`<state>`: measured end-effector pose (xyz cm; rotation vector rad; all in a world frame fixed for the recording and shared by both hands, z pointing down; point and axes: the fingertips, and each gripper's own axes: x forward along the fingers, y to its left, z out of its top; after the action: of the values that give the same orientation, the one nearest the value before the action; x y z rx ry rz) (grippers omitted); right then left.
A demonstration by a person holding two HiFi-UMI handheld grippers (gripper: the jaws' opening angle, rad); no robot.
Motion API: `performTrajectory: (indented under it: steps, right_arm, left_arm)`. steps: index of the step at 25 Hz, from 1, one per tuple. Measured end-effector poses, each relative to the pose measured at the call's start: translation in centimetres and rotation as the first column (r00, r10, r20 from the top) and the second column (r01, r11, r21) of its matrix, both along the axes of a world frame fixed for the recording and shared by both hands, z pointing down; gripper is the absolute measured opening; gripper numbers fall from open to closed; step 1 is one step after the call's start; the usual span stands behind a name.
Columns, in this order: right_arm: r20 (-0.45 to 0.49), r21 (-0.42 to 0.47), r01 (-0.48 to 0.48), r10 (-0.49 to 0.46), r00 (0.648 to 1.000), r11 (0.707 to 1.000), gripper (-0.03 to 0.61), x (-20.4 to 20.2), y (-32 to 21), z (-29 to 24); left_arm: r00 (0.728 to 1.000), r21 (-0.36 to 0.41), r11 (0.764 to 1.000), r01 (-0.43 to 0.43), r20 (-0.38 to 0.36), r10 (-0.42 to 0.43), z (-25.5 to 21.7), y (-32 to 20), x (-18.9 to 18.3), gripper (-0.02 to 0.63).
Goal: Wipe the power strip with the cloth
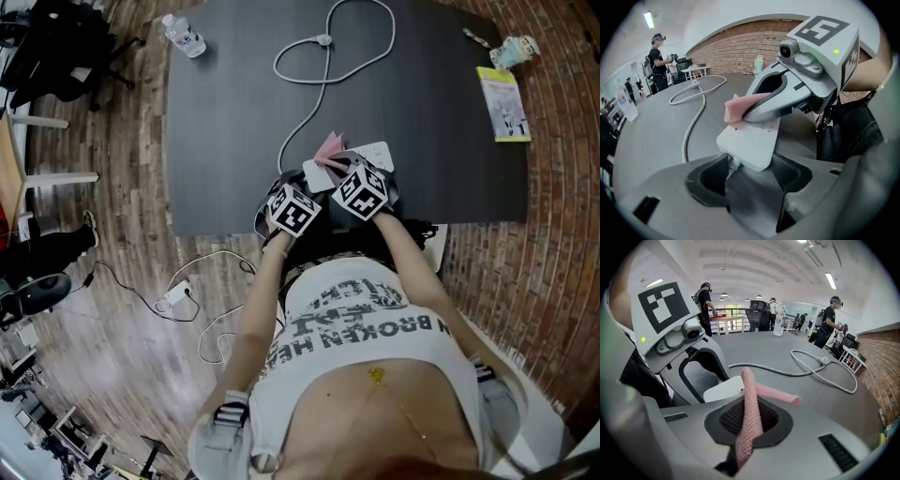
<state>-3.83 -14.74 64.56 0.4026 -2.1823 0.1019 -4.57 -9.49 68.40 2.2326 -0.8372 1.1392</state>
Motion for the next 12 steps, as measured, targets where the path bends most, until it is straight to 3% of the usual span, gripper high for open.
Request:
performTrajectory:
  steps: [12]
  right_arm:
    - [0.002,0.002,-0.068,0.068,0.998,0.998,0.017,1.7,-1.0,0.0]
  left_arm:
    - [1.000,-0.005,1.000,-0.002,-0.004,0.002,0.0,0.0,-0.1,0.273]
